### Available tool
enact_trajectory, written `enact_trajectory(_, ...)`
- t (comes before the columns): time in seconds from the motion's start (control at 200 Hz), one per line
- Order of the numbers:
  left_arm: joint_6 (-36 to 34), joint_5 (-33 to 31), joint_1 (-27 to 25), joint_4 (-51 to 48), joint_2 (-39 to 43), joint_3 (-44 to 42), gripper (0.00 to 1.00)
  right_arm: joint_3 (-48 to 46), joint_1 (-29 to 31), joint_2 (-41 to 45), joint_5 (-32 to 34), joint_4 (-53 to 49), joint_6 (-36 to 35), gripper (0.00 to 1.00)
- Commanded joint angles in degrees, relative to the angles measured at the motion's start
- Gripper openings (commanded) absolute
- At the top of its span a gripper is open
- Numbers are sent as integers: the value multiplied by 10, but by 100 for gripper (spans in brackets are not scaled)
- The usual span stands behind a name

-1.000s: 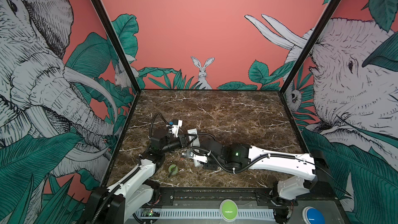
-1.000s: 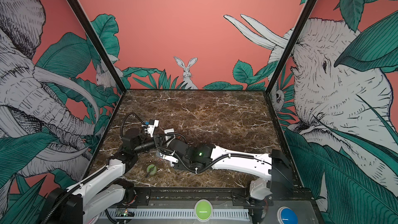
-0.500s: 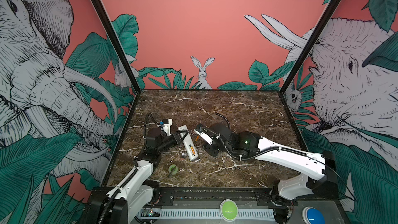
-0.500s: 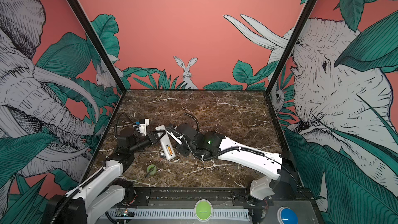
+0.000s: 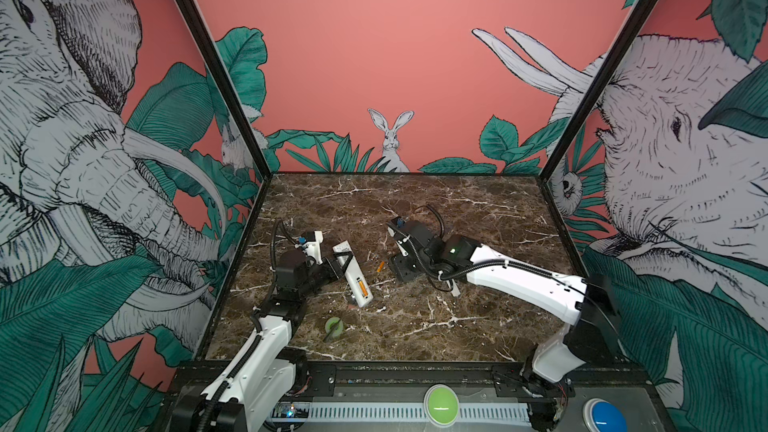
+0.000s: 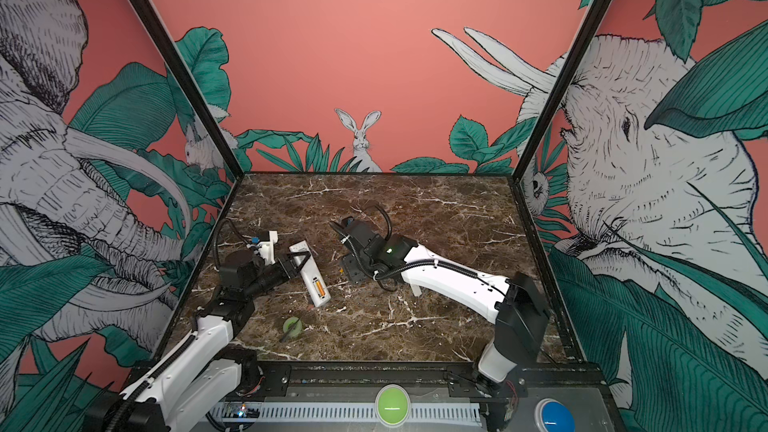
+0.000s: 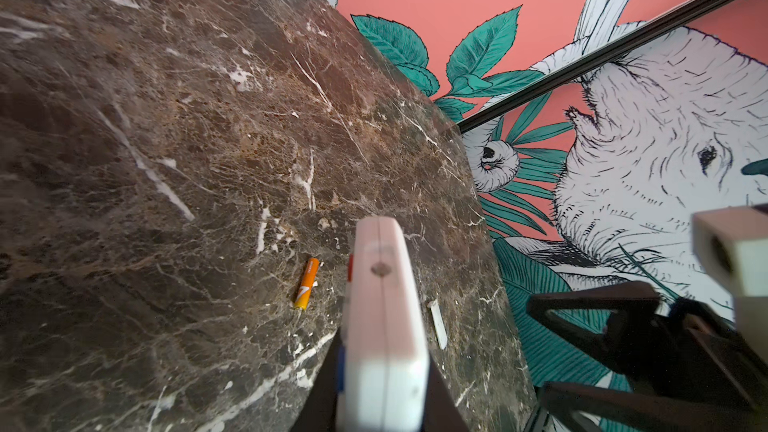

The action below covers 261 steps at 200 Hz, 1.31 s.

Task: Load the batteries into the remote control
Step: 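Move the open right gripper over the second orange battery on the table, then lower and close the right gripper on the orange battery's end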

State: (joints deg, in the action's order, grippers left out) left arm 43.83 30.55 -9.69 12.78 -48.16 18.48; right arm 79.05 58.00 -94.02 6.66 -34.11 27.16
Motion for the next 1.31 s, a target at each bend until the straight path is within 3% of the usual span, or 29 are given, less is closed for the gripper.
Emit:
enact_trajectory(0.0, -35, -25, 4, -35, 19, 0, 0, 22, 1, -27, 1, 9, 35, 70)
enact_trajectory(0.72, -48, -21, 9, -33, 28, -18, 0, 90, -8, -207, 29, 78, 57, 68)
enact_trajectory(1.3, -50, -13, 9, -16, 18, -27, 0, 115, -32, -286, 24, 115, 63, 62)
